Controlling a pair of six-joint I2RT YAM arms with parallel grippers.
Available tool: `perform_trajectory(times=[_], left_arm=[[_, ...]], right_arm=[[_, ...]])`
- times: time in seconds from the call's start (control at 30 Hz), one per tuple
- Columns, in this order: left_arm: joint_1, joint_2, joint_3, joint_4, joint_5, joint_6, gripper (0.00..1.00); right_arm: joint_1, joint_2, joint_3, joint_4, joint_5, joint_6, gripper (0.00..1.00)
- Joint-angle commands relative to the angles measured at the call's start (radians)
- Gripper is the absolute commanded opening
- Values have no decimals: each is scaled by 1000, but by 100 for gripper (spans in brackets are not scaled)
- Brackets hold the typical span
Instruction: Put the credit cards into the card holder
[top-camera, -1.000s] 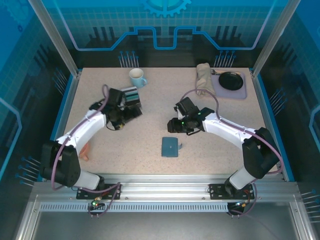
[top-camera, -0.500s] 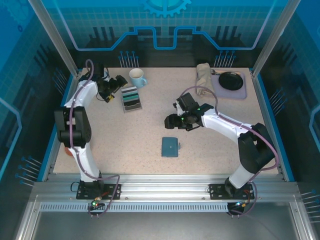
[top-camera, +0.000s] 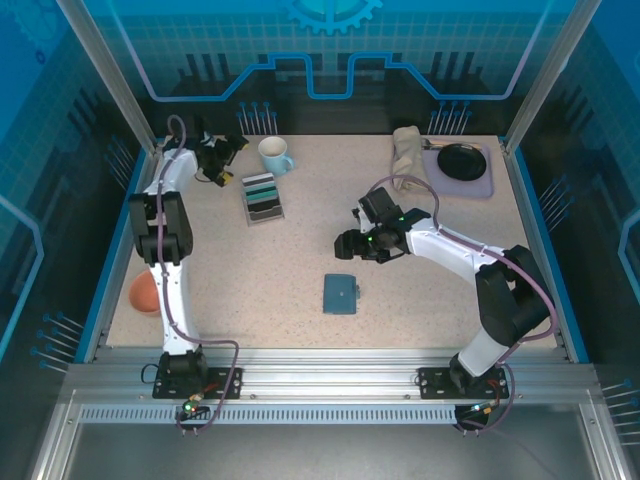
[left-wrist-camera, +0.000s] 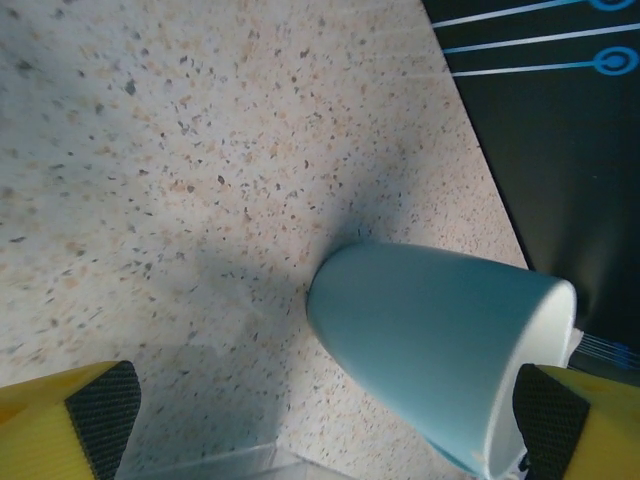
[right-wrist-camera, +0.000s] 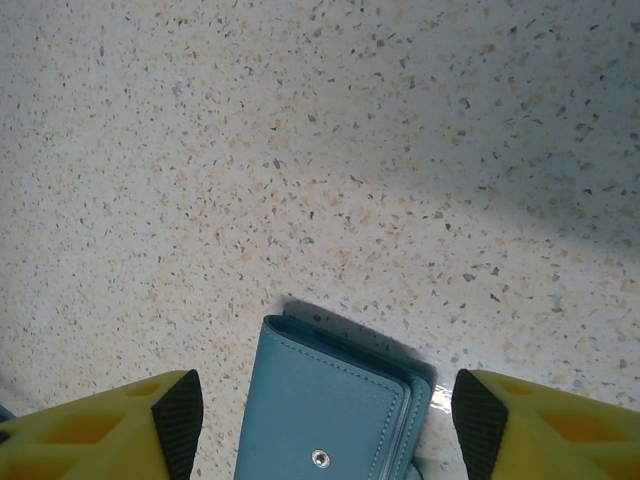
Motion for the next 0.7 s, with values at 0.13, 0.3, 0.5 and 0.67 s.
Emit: perform_trajectory(times=[0.13,0.3,0.5,0.67], left_arm=[[-7,-9,-111,80,79,-82,88],[-10,-59,-227,143,92,-92,75],[-37,-98,-304,162,126,-68,69],[-84,-140,-376,192,140,-56,66]], right_arm=[[-22,-18,-24,-23,-10,3,69],[-24,-22,-38,-22,-16,7,68],[-24,-50,-66,-19,-9,9,68],[-25,-74,-96,-16,0,13,67]])
